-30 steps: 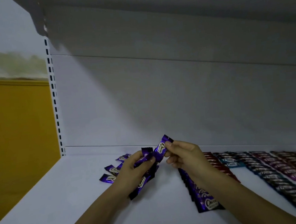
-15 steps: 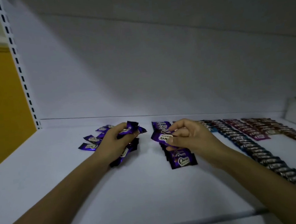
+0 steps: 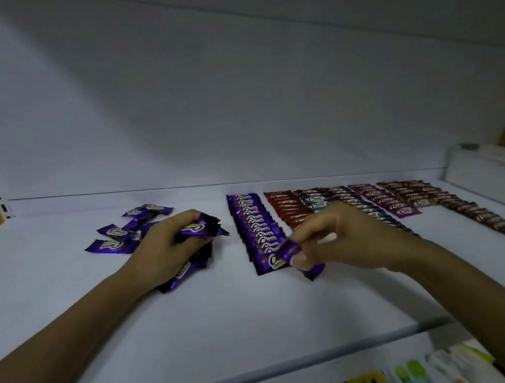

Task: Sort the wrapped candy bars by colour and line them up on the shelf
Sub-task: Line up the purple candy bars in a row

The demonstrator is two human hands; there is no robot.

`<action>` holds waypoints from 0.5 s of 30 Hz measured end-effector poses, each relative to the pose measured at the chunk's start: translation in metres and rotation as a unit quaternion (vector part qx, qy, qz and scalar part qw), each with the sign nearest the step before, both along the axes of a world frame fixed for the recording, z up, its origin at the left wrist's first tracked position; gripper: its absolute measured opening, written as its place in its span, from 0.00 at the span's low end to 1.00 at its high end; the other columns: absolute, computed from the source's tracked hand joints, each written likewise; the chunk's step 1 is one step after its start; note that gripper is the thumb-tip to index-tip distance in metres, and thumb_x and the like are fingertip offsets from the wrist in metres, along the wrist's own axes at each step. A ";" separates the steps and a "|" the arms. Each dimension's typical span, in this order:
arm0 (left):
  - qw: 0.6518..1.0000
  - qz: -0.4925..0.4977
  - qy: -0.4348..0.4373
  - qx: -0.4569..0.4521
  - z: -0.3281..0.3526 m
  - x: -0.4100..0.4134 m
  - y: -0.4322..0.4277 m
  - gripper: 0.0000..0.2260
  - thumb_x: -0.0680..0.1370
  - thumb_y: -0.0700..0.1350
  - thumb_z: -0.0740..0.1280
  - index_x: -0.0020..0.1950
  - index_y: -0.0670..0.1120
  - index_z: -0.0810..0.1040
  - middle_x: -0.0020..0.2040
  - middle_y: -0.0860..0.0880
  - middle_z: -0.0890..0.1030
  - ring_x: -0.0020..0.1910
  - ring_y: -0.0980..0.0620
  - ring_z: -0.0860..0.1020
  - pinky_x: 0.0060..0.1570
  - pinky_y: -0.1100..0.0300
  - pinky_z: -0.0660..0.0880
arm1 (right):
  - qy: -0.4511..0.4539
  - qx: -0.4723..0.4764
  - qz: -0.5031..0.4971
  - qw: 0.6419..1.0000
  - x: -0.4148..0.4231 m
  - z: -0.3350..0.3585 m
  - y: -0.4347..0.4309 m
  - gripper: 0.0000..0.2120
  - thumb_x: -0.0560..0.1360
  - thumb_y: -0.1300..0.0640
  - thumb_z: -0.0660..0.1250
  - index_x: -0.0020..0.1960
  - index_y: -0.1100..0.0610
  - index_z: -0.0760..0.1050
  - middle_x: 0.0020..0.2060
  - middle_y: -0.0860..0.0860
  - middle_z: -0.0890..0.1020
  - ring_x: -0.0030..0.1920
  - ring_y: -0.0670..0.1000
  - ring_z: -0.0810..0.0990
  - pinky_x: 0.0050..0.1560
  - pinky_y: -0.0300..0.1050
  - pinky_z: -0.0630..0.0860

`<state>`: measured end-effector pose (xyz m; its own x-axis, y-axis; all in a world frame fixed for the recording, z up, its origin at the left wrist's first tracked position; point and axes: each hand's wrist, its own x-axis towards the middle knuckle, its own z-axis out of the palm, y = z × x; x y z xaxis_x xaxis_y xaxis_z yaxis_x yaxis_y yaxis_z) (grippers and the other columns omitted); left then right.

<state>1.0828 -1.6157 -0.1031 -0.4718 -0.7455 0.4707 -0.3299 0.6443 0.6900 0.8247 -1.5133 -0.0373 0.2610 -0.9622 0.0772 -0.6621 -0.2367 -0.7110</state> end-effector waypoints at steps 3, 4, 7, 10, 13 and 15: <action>1.000 -0.004 -0.010 -0.003 0.001 0.000 0.001 0.13 0.77 0.37 0.67 0.43 0.56 0.76 0.38 0.62 0.80 0.39 0.61 0.78 0.40 0.72 0.69 | 0.150 0.017 0.047 0.987 0.010 -0.009 0.005 0.14 0.69 0.58 0.76 0.53 0.49 0.82 0.38 0.43 0.82 0.41 0.40 0.79 0.43 0.34 0.76; 1.000 -0.005 -0.011 -0.003 0.001 0.000 0.001 0.13 0.77 0.37 0.67 0.44 0.56 0.77 0.38 0.61 0.80 0.40 0.61 0.78 0.40 0.72 0.69 | 0.151 0.006 0.043 0.988 0.013 -0.013 0.006 0.15 0.68 0.58 0.76 0.53 0.49 0.81 0.39 0.42 0.81 0.41 0.40 0.79 0.43 0.33 0.75; 1.000 -0.002 -0.016 -0.013 0.001 0.000 0.001 0.12 0.77 0.37 0.67 0.44 0.56 0.77 0.39 0.62 0.80 0.40 0.61 0.78 0.40 0.71 0.69 | 0.168 -0.048 0.010 0.984 0.011 -0.020 0.009 0.15 0.68 0.51 0.75 0.55 0.48 0.80 0.42 0.40 0.79 0.43 0.38 0.76 0.45 0.30 0.72; 1.000 -0.002 -0.016 -0.019 0.001 0.000 0.001 0.12 0.77 0.37 0.67 0.43 0.56 0.76 0.38 0.62 0.80 0.40 0.62 0.78 0.39 0.72 0.69 | 0.237 -0.043 -0.008 0.971 0.000 -0.022 0.013 0.13 0.70 0.46 0.72 0.54 0.45 0.81 0.40 0.37 0.75 0.43 0.36 0.73 0.43 0.28 0.66; 1.000 0.003 -0.021 -0.017 0.001 -0.001 0.000 0.11 0.77 0.37 0.67 0.44 0.55 0.77 0.39 0.61 0.80 0.40 0.60 0.78 0.40 0.70 0.70 | 0.226 -0.028 -0.015 0.974 -0.001 -0.028 0.012 0.09 0.70 0.46 0.72 0.50 0.44 0.80 0.40 0.38 0.75 0.44 0.38 0.73 0.45 0.31 0.66; 1.000 0.008 -0.020 -0.012 0.000 -0.001 -0.001 0.10 0.77 0.38 0.67 0.44 0.54 0.77 0.40 0.59 0.80 0.41 0.58 0.78 0.41 0.67 0.71 | 0.221 -0.063 -0.040 0.972 0.001 -0.032 0.008 0.09 0.70 0.46 0.73 0.49 0.45 0.80 0.42 0.37 0.74 0.45 0.38 0.72 0.50 0.35 0.66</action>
